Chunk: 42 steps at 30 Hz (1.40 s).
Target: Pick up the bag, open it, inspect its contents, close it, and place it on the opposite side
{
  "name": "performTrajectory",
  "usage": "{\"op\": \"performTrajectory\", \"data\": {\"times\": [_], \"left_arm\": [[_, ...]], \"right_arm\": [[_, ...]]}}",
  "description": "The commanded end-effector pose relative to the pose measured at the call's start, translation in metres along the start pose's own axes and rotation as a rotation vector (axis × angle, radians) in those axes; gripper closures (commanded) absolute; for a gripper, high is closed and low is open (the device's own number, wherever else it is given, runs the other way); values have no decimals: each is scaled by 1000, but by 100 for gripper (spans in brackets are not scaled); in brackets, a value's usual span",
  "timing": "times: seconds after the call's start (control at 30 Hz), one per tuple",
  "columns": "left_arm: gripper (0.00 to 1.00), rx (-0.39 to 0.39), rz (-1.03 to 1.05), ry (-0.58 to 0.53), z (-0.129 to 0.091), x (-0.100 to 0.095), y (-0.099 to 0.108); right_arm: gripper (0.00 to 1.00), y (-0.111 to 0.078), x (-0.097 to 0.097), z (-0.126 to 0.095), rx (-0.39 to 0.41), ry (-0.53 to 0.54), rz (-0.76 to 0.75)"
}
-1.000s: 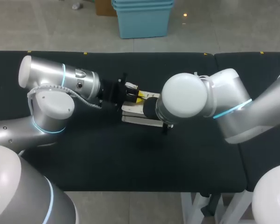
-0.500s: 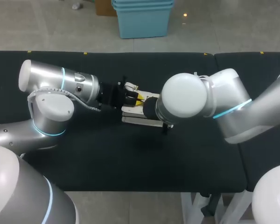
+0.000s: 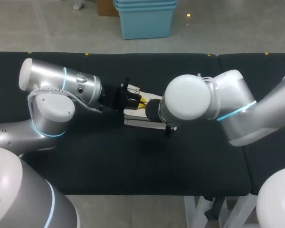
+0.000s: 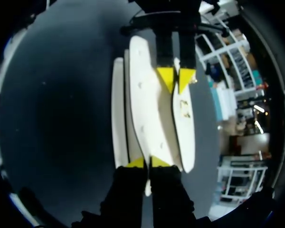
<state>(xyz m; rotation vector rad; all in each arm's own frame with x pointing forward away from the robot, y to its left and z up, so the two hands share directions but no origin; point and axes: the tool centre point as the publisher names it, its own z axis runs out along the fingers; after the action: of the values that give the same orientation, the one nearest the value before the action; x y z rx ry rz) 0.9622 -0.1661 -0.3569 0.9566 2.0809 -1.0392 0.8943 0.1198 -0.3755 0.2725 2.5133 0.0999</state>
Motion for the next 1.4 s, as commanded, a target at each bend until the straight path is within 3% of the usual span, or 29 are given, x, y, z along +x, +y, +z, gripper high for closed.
{"op": "performTrajectory", "data": {"times": [0.03, 0.33, 0.37, 0.4, 0.43, 0.47, 0.6, 0.83, 1.03, 1.4], "left_arm": [[100, -9, -4, 6, 3, 2, 8], [100, -14, -26, -5, 7, -2, 8], [93, -15, -27, -17, 6, -3, 7], [70, -14, -28, -22, 5, -5, 7], [62, -16, -24, -28, 3, -6, 6], [61, -17, -24, -30, 2, -7, 5], [71, -20, -20, -42, -2, -9, 3], [74, -8, -22, -62, -7, -10, 0], [93, -6, -20, -35, -3, -9, 0], [100, -18, -13, 3, 4, -7, 2]], "right_arm": [[100, 1, 0, 2, 0, -3, 1], [100, 1, 0, 2, 0, -3, 1], [100, 1, 0, 2, 0, -3, 1], [100, 1, 0, 2, 0, -3, 1], [100, 1, 0, 2, 0, -3, 1], [100, 1, 0, 2, 0, -3, 1], [100, 1, 0, 2, 0, -3, 1], [100, 1, 0, 2, 0, -3, 1], [100, 1, 0, 2, 0, -3, 1], [100, 1, 0, 2, 0, -3, 1]]}}
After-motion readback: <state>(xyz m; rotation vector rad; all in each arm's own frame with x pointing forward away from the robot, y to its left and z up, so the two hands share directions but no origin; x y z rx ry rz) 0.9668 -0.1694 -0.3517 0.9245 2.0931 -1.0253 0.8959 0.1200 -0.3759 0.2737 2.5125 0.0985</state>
